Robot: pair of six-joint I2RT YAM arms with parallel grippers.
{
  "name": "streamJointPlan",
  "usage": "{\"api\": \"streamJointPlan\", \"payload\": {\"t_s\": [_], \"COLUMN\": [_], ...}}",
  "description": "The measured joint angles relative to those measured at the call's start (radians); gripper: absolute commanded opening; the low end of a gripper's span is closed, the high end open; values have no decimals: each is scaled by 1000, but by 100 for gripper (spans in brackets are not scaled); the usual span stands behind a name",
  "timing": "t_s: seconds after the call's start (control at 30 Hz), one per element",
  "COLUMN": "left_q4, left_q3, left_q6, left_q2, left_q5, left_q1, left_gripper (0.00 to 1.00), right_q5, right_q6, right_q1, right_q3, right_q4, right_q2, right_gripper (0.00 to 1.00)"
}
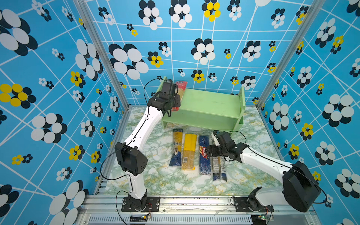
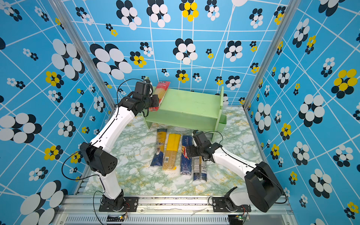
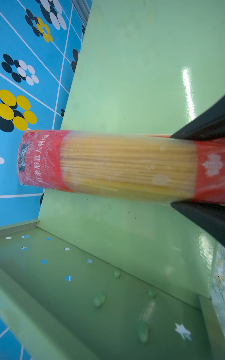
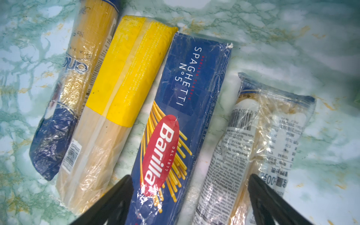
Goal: Arrange pasta packages on shelves
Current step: Place the pasta box on the shelf.
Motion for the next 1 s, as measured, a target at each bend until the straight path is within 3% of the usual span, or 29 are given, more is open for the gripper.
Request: {"api": "streamJointPlan", "payload": {"t_s": [0.3, 0.57, 1.0], "left_q4": [29, 66, 294], "left_q3": [-5, -73, -841], "left_q6": [11, 34, 15], "left_q2": [-53, -219, -710], "left_q5": [-7, 11, 153], "left_q1": [0, 0, -32], "left_gripper": [61, 69, 74], "right_q5": [0, 0, 0], "right_q6": [-4, -4, -4], "right_q1": [0, 0, 0], "right_q3": [0, 0, 0], "right_q4": [0, -2, -28], "right_q2": [-19, -21, -31], "right_gripper": [97, 97, 98]}}
